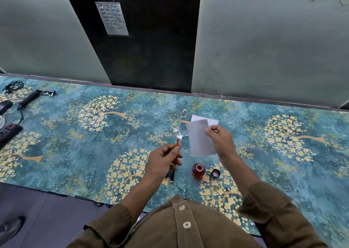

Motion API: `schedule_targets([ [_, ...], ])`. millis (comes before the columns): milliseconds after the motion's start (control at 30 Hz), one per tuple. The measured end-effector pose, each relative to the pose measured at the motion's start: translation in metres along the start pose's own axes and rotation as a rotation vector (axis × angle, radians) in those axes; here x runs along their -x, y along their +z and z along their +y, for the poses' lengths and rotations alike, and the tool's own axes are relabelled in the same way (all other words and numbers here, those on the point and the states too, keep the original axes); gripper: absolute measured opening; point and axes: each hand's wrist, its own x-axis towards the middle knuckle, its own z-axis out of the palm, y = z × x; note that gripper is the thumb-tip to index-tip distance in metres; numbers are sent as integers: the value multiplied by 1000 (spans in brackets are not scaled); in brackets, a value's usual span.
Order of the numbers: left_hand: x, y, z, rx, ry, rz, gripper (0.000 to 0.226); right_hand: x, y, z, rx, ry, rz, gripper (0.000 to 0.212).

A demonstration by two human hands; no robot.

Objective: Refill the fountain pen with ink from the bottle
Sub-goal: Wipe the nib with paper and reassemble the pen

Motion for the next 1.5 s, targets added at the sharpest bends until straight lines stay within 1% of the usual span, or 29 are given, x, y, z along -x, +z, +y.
schedule_targets([
  [167, 6, 3, -1, -53, 39, -110, 15, 55, 27, -9, -351, 142, -104, 10],
  [200, 7, 3, -2, -54, 40, -123, 14, 62, 30, -11, -415, 152, -126, 11],
  [267, 9, 2, -3, -56, 41, -146, 12, 71, 32, -14, -469, 150, -161, 10],
  [300, 10, 0, -3, -60, 43, -158, 12, 74, 31, -16, -486, 151, -178, 12],
  [400, 16, -4, -5, -61, 37, -181, 15, 85, 32, -17, -544, 225, -212, 37],
  [433, 18, -5, -5, -59, 35, -183, 16, 87, 33, -16, -546, 229, -206, 36],
  [533, 24, -10, -8, -49, 28, -207, 18, 95, 39, -10, -483, 172, -200, 9],
  [567, 27, -12, -9, -51, 22, -218, 18, 96, 41, -6, -461, 161, -201, 8],
  [633, 31, -15, -10, -70, 14, -245, 19, 98, 44, -1, -414, 133, -212, 15],
  [733, 37, -20, -10, -110, 17, -266, 15, 103, 48, 5, -346, 122, -190, 14],
  [833, 39, -28, -13, -144, 12, -214, 7, 106, 53, 12, -310, 134, -144, 14],
  [933, 41, -39, -16, -161, -2, -160, 4, 113, 62, 15, -276, 139, -126, 22],
  [1033, 44, -50, -16, -162, 4, -156, 4, 121, 69, 14, -266, 126, -124, 19],
  [1100, 46, -56, -16, -168, 12, -188, 7, 125, 74, 13, -271, 122, -107, 16],
  [1200, 50, -64, -16, -176, 7, -247, 15, 130, 82, 14, -274, 137, -80, 17],
  [1267, 52, -70, -15, -185, 1, -275, 17, 134, 86, 15, -278, 137, -70, 13],
  [1367, 52, -80, -15, -203, -15, -268, 11, 142, 97, 16, -272, 134, -57, 10],
  [1500, 51, -93, -20, -237, -29, -237, 12, 149, 109, 21, -276, 137, -37, 10],
])
